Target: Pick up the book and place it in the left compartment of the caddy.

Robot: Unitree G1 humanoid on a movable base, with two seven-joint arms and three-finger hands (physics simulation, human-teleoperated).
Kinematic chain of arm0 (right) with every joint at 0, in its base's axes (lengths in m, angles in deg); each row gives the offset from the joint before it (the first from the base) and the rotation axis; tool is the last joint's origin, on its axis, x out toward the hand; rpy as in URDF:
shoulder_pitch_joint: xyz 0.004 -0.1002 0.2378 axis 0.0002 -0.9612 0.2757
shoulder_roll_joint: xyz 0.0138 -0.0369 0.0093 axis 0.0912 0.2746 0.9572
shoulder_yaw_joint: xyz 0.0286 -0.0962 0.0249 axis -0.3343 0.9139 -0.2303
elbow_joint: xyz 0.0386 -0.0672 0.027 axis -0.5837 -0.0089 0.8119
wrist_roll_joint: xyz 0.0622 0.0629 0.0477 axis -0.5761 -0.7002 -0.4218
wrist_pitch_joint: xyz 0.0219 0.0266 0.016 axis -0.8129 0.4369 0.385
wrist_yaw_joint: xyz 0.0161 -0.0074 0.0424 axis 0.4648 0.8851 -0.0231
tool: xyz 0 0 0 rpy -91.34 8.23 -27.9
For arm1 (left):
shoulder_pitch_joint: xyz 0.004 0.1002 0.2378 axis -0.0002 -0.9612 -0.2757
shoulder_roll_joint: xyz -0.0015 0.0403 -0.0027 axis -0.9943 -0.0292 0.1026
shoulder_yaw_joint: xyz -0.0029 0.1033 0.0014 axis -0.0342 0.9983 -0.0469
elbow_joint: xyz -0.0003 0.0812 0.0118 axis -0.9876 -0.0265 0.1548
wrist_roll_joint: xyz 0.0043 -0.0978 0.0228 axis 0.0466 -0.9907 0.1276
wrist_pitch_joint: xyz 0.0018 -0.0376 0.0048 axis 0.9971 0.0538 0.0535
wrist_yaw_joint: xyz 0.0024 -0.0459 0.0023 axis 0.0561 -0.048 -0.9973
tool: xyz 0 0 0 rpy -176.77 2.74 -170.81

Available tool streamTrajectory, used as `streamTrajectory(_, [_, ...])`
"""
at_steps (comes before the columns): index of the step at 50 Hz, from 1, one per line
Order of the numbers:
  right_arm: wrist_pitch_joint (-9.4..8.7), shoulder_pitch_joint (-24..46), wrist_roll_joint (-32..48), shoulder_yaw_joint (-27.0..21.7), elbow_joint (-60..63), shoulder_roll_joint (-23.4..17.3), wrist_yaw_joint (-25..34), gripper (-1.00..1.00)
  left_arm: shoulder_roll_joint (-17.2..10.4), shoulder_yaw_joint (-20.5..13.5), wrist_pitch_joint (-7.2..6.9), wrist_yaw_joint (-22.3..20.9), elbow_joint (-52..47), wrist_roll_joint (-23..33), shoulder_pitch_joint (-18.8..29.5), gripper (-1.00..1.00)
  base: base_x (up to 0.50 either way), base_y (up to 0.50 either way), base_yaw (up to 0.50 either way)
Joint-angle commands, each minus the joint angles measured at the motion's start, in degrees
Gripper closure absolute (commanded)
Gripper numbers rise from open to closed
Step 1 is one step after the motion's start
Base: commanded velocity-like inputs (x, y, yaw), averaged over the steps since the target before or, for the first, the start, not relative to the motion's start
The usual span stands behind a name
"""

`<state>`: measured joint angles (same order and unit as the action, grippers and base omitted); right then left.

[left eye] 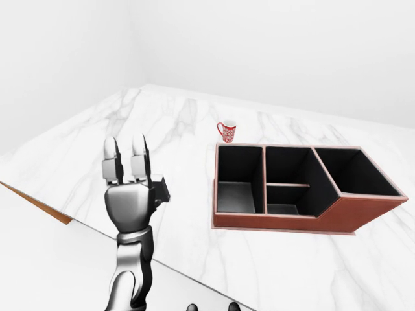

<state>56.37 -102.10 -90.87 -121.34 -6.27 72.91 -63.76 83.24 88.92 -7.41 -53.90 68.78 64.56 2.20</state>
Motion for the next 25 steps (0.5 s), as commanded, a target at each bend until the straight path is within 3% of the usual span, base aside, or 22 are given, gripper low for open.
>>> streamTrajectory(1, [0.00,0.1,-0.9,-0.4,0.0,-0.3,-0.3,-1.00,-0.4,2.0,0.87,0.0,2.8,6.8,0.0,-1.00,0.00,0.00,0.00])
streamTrajectory(15, [0.00,-0.2,-0.2,-0.2,0.1,-0.2,-0.8,-1.00,-0.8,2.5,0.20,0.0,5.6,9.2,0.3,-1.00,0.00,0.00,0.00])
streamTrajectory(25, [0.00,0.2,0.7,0.2,-0.3,0.0,-0.2,-1.00,-0.7,2.3,0.89,0.0,4.5,7.8,-0.2,-1.00,0.00,0.00,0.00])
